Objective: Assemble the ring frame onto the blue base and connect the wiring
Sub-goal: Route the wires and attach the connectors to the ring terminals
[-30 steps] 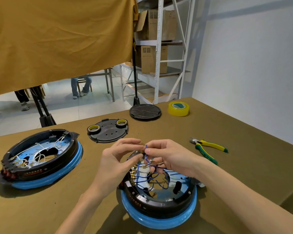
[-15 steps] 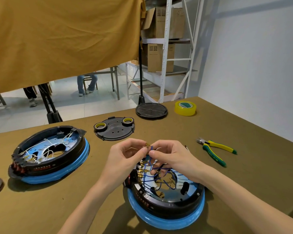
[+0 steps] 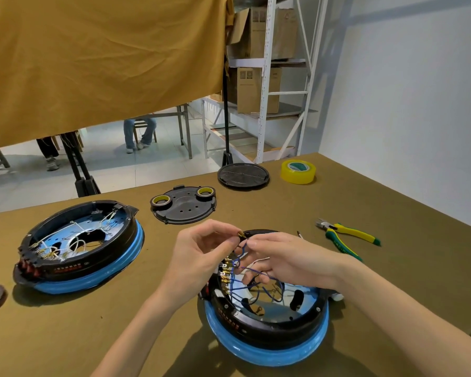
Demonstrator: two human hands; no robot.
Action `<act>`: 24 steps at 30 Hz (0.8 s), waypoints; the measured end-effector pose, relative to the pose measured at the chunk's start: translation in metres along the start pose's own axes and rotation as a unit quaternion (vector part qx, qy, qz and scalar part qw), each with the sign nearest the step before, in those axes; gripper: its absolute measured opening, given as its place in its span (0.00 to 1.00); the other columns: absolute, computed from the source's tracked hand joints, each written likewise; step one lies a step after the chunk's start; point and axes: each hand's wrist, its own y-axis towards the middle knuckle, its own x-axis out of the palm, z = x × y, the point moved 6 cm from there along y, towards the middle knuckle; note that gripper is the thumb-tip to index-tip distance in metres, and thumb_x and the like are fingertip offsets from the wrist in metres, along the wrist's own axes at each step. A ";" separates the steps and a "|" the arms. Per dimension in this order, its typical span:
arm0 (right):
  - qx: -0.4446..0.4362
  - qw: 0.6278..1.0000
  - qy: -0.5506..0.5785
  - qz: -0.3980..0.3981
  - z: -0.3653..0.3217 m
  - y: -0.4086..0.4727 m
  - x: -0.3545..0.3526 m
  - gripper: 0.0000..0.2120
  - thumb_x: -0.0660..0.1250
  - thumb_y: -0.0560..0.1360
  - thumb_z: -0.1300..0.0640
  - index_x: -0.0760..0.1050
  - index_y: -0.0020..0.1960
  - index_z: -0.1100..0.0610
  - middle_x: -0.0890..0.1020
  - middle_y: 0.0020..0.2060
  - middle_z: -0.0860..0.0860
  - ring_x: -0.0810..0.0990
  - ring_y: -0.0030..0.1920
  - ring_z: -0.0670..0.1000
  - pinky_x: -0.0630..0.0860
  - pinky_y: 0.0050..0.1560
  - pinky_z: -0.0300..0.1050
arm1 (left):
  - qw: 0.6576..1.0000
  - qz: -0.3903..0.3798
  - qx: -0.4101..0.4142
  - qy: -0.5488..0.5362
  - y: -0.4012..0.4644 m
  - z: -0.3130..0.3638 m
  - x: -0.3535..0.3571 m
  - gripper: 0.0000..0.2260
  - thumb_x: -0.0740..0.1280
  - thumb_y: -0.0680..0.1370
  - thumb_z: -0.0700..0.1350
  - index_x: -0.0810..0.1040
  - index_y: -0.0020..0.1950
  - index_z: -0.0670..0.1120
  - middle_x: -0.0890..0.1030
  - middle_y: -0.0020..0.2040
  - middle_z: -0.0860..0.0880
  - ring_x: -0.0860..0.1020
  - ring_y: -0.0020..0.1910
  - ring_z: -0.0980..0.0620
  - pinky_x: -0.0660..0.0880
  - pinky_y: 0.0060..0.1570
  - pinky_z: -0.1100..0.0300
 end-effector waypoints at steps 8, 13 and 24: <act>-0.060 0.992 -0.023 0.104 -0.006 0.001 -0.018 0.17 0.77 0.73 0.61 0.81 0.62 0.59 0.85 0.50 0.53 0.81 0.46 0.49 0.72 0.47 0.45 | 0.999 -0.032 0.035 0.023 -0.001 0.004 -0.001 0.07 0.72 0.78 0.36 0.86 0.52 0.46 0.84 0.50 0.47 0.83 0.52 0.44 0.81 0.53 0.55; -0.110 0.975 -0.066 0.182 -0.007 0.005 -0.029 0.09 0.70 0.77 0.67 0.85 0.53 0.58 0.87 0.45 0.53 0.82 0.44 0.48 0.73 0.44 0.42 | 0.999 -0.027 -0.017 0.035 -0.001 -0.007 0.002 0.05 0.75 0.77 0.40 0.85 0.51 0.48 0.84 0.49 0.49 0.84 0.49 0.48 0.80 0.50 0.60; -0.101 0.970 -0.090 0.203 -0.004 0.016 -0.034 0.06 0.69 0.81 0.62 0.84 0.50 0.63 0.82 0.35 0.55 0.73 0.32 0.47 0.68 0.30 0.34 | 0.993 -0.044 -0.102 0.045 -0.001 -0.024 -0.001 0.09 0.78 0.74 0.40 0.85 0.54 0.47 0.87 0.45 0.48 0.87 0.44 0.49 0.83 0.48 0.58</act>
